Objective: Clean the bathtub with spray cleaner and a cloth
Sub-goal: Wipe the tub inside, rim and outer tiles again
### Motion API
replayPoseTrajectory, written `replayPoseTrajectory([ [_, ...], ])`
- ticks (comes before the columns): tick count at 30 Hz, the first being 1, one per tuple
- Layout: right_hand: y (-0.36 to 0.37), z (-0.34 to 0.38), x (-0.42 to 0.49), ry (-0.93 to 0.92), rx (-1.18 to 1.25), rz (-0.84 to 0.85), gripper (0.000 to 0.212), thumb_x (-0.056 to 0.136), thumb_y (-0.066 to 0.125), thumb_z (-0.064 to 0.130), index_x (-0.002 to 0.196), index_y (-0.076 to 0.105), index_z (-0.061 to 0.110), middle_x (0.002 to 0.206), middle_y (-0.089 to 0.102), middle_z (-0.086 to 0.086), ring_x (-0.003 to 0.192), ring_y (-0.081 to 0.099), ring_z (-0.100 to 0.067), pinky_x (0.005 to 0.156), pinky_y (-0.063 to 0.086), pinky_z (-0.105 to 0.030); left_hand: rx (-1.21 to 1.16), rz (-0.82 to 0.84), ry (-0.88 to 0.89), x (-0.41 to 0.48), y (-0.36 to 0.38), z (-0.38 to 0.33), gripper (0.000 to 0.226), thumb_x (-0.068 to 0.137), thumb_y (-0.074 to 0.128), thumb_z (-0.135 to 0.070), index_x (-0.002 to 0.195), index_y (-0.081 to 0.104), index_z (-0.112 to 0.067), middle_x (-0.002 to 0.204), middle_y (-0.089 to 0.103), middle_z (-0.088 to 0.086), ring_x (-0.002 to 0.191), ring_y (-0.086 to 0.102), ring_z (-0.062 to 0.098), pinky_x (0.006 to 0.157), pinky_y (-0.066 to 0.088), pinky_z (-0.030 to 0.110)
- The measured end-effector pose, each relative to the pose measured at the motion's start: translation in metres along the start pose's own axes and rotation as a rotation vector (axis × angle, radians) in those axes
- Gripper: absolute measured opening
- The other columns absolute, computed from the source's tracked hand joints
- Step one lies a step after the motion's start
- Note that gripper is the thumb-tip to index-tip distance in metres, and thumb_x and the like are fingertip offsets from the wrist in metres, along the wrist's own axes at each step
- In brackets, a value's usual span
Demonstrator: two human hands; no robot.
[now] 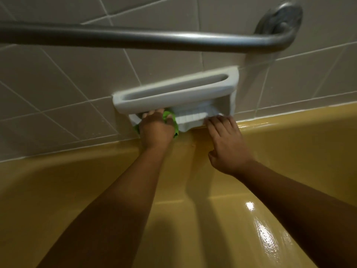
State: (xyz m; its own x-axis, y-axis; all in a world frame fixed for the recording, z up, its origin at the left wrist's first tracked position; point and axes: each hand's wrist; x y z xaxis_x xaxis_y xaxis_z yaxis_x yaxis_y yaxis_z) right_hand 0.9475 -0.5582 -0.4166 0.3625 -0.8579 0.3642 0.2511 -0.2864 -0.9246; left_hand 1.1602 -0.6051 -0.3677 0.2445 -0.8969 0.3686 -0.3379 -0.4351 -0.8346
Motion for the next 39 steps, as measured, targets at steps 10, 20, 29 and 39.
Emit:
replayPoseTrajectory([
  [10,-0.001,-0.017,-0.006,0.042,-0.144,0.045,0.102,0.073,0.070,0.031,0.162,0.027,0.010,0.165,0.035,-0.010,0.157,0.021,-0.029,0.120,0.004,-0.074,-0.005,0.274,0.123,0.006,0.015,-0.034,0.044,0.098,0.050,-0.055,0.126,0.068,-0.027,0.130,0.067,0.006,0.124,0.055,0.030,0.102,0.044,0.034],
  [20,-0.022,-0.043,-0.011,-0.080,-0.331,0.088,0.087,0.086,0.054,0.030,0.165,0.020,0.011,0.171,0.021,-0.010,0.161,-0.001,-0.024,0.115,-0.006,-0.079,-0.024,0.135,-0.112,-0.007,0.024,-0.071,0.043,0.099,0.051,-0.043,0.125,0.068,-0.014,0.131,0.065,0.012,0.131,0.048,0.032,0.106,0.038,0.034],
  [29,-0.061,-0.092,-0.020,-0.135,-0.119,-0.051,0.066,0.086,0.054,0.018,0.151,0.048,0.008,0.158,0.046,-0.014,0.151,0.035,-0.035,0.122,0.022,-0.064,-0.037,0.314,-0.069,-0.013,0.033,-0.137,0.037,0.103,0.047,-0.046,0.126,0.066,-0.024,0.138,0.061,0.006,0.134,0.049,0.027,0.103,0.042,0.037],
  [39,-0.109,-0.027,0.042,-0.169,0.131,-0.244,0.045,0.099,0.052,0.023,0.139,0.057,0.003,0.136,0.060,-0.020,0.126,0.052,-0.036,0.112,0.039,-0.047,-0.837,0.567,-0.146,-0.028,-0.014,-0.094,0.026,0.097,0.065,-0.016,0.119,0.072,-0.027,0.117,0.074,0.001,0.109,0.068,0.021,0.102,0.054,0.047],
])
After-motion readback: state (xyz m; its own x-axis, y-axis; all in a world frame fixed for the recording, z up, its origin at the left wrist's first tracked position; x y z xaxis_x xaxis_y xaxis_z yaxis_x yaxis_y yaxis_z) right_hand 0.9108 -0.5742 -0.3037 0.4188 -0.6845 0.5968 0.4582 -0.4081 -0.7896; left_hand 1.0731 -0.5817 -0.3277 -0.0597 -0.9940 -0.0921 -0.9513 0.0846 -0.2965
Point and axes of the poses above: each hand's wrist, its own x-axis towards the middle knuckle, its own y-axis out of the palm, z = x × y
